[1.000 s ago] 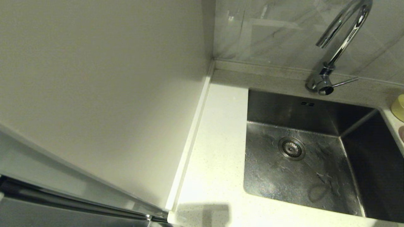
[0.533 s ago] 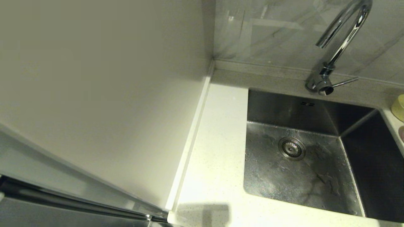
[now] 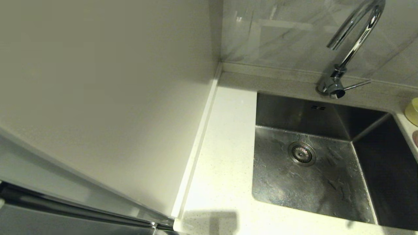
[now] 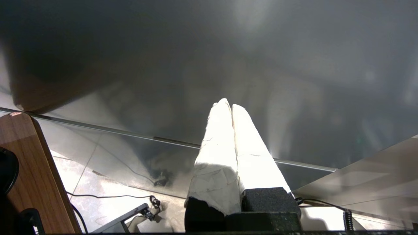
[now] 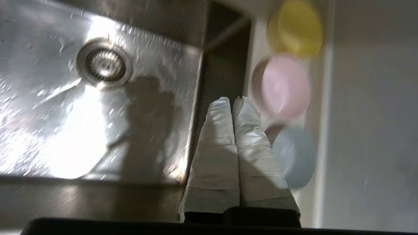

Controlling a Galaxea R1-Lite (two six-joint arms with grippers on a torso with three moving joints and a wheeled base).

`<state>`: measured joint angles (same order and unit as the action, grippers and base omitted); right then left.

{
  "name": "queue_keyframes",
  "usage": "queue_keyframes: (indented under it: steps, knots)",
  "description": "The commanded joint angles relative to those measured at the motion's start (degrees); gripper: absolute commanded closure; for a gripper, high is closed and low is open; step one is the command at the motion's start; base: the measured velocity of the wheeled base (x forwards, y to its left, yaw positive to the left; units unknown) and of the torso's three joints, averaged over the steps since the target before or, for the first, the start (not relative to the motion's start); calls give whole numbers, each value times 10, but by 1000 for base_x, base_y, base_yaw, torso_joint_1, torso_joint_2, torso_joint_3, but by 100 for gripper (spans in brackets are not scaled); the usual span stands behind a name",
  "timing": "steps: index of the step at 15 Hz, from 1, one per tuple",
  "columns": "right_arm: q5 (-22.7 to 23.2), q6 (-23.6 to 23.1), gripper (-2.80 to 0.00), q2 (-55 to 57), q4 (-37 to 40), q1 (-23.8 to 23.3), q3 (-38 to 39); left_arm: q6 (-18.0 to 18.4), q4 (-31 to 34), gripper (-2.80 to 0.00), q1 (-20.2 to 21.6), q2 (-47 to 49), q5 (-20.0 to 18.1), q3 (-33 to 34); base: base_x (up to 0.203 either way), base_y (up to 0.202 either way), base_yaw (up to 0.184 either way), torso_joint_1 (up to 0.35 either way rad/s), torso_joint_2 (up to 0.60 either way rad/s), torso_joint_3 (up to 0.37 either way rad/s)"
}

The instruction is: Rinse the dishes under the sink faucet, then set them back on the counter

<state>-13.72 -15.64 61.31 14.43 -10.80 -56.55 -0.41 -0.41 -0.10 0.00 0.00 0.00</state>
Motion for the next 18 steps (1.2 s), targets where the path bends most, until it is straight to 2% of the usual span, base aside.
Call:
queue_keyframes:
  steps: [1,3,5,8,10,11,15,18]
  knots:
    - [-11,36,0,-101,-2,41,113,0,0,0,0,0,0,2,0,0,0,0,0,0]
    - [-16,53,0,-192,-15,79,217,0,0,0,0,0,0,2,0,0,0,0,0,0]
    - [-17,70,0,-272,-25,94,300,0,0,0,0,0,0,2,0,0,0,0,0,0]
    - [-16,106,0,-386,37,109,338,0,0,0,0,0,0,1,0,0,0,0,0,0]
    - [-13,111,0,-458,47,116,363,0,0,0,0,0,0,2,0,0,0,0,0,0]
    - [-6,111,0,-488,48,118,380,0,0,0,0,0,0,2,0,0,0,0,0,0]
    - [75,93,0,-598,30,112,451,0,0,0,0,0,0,2,0,0,0,0,0,0]
    - [107,93,0,-613,-61,112,516,0,0,0,0,0,0,2,0,0,0,0,0,0]
